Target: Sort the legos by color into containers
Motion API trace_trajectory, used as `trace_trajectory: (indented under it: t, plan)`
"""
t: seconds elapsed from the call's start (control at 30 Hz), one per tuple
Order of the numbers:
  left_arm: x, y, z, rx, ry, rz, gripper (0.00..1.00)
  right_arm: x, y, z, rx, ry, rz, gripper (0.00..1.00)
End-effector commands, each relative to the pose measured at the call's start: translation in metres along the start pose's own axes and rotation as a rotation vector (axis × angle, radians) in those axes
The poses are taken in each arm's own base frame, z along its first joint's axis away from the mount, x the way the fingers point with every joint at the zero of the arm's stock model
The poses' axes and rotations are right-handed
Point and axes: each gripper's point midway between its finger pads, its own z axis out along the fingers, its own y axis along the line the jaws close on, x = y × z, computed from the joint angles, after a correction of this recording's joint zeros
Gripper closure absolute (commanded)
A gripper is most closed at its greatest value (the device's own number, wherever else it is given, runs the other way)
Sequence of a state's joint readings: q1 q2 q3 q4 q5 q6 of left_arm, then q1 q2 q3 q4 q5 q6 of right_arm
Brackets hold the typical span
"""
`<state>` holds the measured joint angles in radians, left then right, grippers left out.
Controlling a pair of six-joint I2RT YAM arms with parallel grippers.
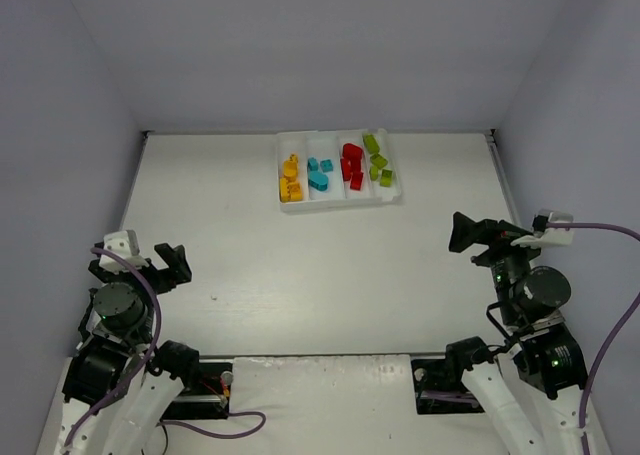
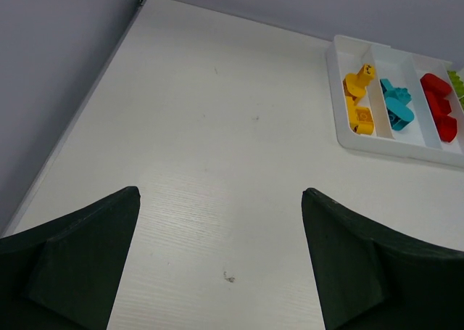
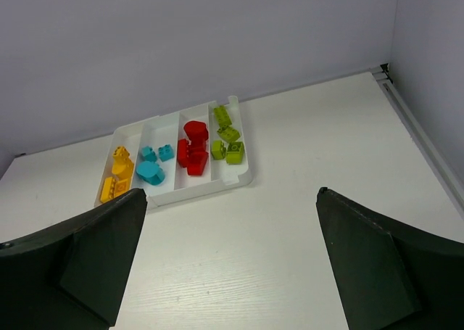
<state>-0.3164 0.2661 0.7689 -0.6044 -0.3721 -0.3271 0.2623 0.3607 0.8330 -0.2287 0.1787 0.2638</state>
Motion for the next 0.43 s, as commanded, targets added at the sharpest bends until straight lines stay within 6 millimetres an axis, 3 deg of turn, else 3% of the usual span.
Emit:
trace_trajectory:
  t: [0.0, 0.4]
  plan:
    - [-0.018, -0.003, 0.001, 0.008, -0.075, -0.05, 0.14, -0.014, -0.002, 0.006, 0.034, -0.062, 0.062, 0.0]
    - [-0.004, -0.003, 0.005, 0.003, -0.031, -0.031, 0.14, -0.009, -0.006, 0.008, 0.063, -0.055, 0.069, 0.0]
